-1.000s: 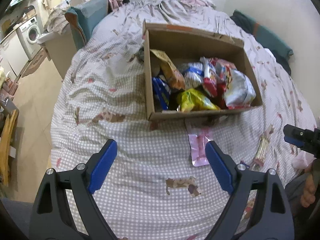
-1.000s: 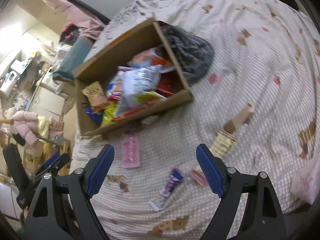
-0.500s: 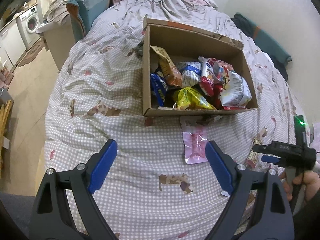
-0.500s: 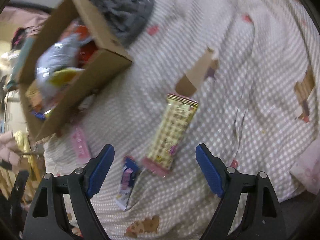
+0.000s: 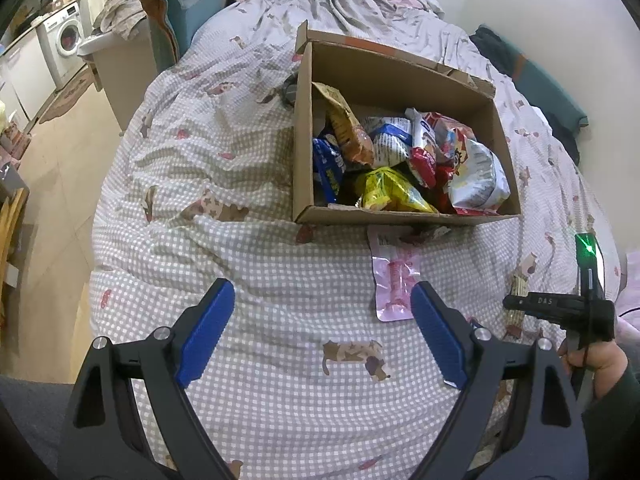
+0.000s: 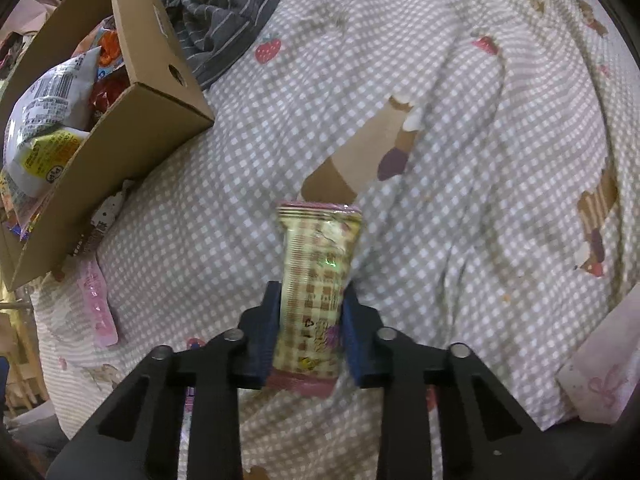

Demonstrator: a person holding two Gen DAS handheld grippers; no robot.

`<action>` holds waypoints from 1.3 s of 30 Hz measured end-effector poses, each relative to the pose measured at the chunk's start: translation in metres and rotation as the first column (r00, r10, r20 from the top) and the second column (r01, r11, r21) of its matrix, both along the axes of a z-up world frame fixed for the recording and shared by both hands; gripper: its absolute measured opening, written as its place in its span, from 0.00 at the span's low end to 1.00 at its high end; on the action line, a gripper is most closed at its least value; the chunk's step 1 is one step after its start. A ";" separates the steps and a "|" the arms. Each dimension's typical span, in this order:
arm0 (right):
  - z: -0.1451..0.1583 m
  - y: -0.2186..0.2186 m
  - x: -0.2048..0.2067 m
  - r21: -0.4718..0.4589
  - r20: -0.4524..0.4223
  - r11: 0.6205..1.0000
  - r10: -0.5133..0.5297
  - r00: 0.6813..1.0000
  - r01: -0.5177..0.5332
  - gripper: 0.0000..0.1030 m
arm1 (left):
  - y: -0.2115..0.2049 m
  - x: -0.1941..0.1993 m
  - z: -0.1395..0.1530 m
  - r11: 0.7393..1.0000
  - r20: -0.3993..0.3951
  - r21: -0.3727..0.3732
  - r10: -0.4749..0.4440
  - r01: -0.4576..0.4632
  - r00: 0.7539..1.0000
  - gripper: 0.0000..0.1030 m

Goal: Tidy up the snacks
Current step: 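Grasp the yellow checkered wrapped bar with the right tool, then grasp the pink packet with the left tool while the right tool holds the yellow bar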

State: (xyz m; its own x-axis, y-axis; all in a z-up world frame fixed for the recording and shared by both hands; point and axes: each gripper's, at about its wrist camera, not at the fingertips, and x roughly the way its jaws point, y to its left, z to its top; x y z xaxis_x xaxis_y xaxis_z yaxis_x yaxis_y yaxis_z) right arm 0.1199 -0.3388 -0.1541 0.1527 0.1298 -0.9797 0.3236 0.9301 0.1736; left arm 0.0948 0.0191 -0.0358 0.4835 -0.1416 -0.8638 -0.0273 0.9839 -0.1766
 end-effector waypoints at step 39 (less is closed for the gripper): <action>0.127 0.022 -0.004 0.220 0.486 0.945 0.107 0.867 -0.240 0.26 | -0.063 0.042 -0.065 0.999 -0.173 0.016 -0.048 0.051 0.984 0.85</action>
